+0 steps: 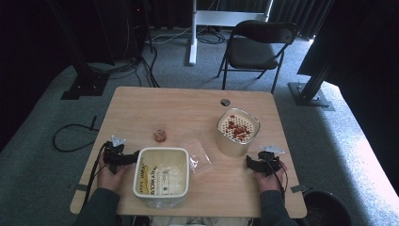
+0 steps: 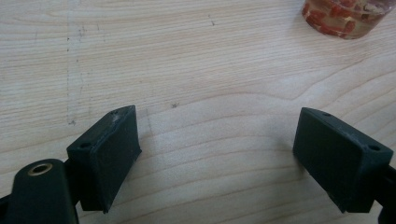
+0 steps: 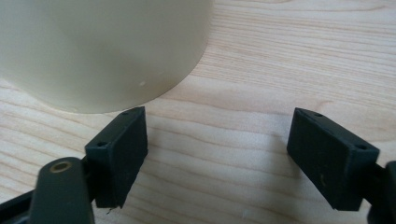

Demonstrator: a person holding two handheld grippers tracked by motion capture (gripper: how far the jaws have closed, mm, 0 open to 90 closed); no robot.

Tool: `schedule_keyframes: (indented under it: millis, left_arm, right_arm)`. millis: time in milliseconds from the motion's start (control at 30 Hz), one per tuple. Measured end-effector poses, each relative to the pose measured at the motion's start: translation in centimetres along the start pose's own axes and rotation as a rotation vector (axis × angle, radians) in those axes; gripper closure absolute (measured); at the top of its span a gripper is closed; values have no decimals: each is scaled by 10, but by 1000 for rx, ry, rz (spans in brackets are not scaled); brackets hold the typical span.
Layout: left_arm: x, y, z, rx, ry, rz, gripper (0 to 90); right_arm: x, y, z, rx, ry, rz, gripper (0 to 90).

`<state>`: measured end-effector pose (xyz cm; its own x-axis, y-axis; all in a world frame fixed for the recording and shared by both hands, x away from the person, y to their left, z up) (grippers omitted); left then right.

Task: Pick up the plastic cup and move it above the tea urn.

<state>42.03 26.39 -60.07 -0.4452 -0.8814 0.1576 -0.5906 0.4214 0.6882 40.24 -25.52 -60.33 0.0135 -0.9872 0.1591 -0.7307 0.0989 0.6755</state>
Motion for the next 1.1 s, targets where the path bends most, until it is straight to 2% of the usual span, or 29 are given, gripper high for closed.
schedule_keyframes:
  millis: [133, 400, 500, 567, 600, 633, 867, 900, 933, 1100]
  left_arm:
    - [0, 0, 0, 0, 0, 0, 151]
    - [0, 0, 0, 0, 0, 0, 151]
    - [0, 0, 0, 0, 0, 0, 151]
    - [0, 0, 0, 0, 0, 0, 151]
    - [0, 0, 0, 0, 0, 0, 151]
    - [0, 0, 0, 0, 0, 0, 151]
    - [0, 0, 0, 0, 0, 0, 151]
    - [0, 0, 0, 0, 0, 0, 151]
    - [0, 0, 0, 0, 0, 0, 151]
    - [0, 0, 0, 0, 0, 0, 151]
  right_arm:
    - [-2, 3, 2, -10, 8, -1, 213]
    - [-6, 12, 3, -12, 6, -3, 429]
    - [-13, 21, 1, 10, 9, -34, 499]
    - [-20, 29, -1, 28, 23, -60, 527]
    - [-27, 37, -2, 44, 47, -77, 544]
    - [-27, 37, -2, 44, 47, -77, 544]
    - [-58, 60, -5, 82, 108, -148, 582]
    - [-66, 66, -7, 95, 125, -168, 603]
    - [-66, 66, -7, 95, 125, -168, 603]
    - [-90, 80, -14, 123, 144, -257, 647]
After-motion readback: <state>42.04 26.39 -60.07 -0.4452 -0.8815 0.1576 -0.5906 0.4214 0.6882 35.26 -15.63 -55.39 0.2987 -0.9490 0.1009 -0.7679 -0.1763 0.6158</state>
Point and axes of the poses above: each handheld gripper's, and its own axes: y roughly backward along the jaws, z roughly out of its underside, x roughly to its right, the point moved 8 cm from there along -y, roughly forward along the jaws, and after that the axes turned 14 degrees about z, right-handed, at the moved point
